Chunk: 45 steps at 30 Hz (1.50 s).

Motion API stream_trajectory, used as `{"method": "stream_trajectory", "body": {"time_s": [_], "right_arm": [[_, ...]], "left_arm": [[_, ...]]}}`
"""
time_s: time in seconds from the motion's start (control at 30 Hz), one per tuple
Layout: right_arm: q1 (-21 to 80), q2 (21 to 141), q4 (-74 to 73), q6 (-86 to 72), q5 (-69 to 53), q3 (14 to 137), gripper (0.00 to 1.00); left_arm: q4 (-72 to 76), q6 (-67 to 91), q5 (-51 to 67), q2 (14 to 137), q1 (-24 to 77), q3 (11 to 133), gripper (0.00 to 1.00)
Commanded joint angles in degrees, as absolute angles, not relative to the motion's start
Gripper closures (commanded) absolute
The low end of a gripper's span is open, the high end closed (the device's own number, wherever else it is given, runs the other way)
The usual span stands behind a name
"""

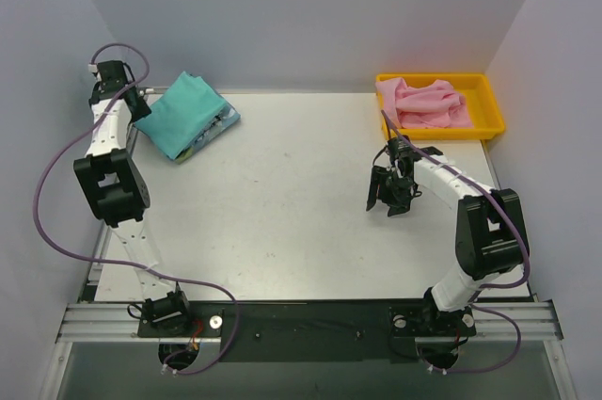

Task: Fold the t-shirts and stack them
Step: Put the neatly folded tshirt into the corner of the board with the left arm

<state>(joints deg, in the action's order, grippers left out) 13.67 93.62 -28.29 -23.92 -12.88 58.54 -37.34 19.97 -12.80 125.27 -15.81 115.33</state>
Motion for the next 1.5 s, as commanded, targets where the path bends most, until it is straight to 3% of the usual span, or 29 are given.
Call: {"method": "stream_trajectory", "body": {"time_s": [0.0,0.07,0.1,0.27,0.6,0.87,1.1,1.47], "right_arm": [[13.54,90.97,-29.53,-23.29,-13.45,58.27,0.44],[13.54,90.18,-29.53,-23.12,-13.36,58.1,0.44],[13.54,89.91,-29.62,-23.03,-13.36,58.18,0.44],[13.36,89.56,-29.71,-22.59,-13.1,58.18,0.44],[12.92,88.95,-29.88,-22.32,-12.66,57.22,0.44],[12.3,87.98,-30.85,-22.15,-12.3,57.39,0.44],[12.13,86.75,-32.08,-21.89,-11.51,57.48,0.44],[11.43,85.35,-33.66,-21.18,-10.81,58.01,0.44]], "left_arm": [[-29.54,6.71,-10.74,119.02,-15.03,114.71,0.58],[-28.22,2.58,-3.54,117.52,-13.72,111.1,0.82],[-28.39,1.59,-0.99,117.34,-12.67,109.53,0.87],[-29.97,-1.32,0.7,119.79,-10.46,105.91,0.98],[-26.99,-9.31,-9.76,126.39,-8.27,111.69,0.98],[-24.43,-14.86,-6.43,125.24,-0.53,122.33,0.81],[-30.75,-14.85,-6.94,135.86,5.36,134.8,0.8],[-30.15,-11.96,-4.06,139.13,8.17,130.96,0.8]]}}
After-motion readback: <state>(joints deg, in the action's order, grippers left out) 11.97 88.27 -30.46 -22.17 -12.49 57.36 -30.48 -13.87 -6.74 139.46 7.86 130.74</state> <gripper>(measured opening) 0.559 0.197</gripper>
